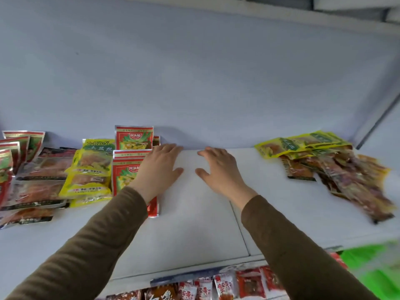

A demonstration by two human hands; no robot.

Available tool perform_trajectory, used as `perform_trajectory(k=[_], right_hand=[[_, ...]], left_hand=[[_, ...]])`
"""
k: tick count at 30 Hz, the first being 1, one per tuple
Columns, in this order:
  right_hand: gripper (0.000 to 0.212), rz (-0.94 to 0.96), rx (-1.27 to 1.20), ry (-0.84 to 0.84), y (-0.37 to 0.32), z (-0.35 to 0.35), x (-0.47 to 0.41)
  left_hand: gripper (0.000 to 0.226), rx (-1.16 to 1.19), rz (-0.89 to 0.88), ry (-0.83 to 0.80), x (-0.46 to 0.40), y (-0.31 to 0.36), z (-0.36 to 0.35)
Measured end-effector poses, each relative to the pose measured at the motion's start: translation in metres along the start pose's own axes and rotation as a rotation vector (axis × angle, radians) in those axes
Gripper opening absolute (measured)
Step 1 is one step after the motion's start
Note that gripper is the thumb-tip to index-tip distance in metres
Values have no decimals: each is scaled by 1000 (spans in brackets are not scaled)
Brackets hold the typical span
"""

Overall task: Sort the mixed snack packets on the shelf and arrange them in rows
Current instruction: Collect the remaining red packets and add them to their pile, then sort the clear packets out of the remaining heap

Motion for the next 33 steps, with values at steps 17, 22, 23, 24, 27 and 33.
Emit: perform_trajectory(k=[17,22,23,24,27,33], right_hand=[[57,-61,41,-35,248,64,99],[52,-76,1,-30,293,70,120],[52,-82,-3,-27,300,72,123],[52,-88,-3,-21,307,73,126],[53,-124,-1,-4,324,78,133],[48,-206,13,25,371,90,157]], left_hand=[[56,33,-46,-71,-73,255,-85],[56,64,-57,-78,-81,301,-100],[56,72,-64,-80,-82,308,-102],[55,75,-74,-78,-84,315,-105],[55,104,-107,-69,-91,331,-111],[58,168,-156,-84,-97,369,-134]])
Point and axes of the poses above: each hand's wrist, its own x-axis away from the middle knuckle, its own z-axis out of the back of the hand, y = z × x, the point moved 7 cm from there along -x, towards the middle knuckle, and after that the axes turned 8 degrees about -y, right-handed, at the moved point
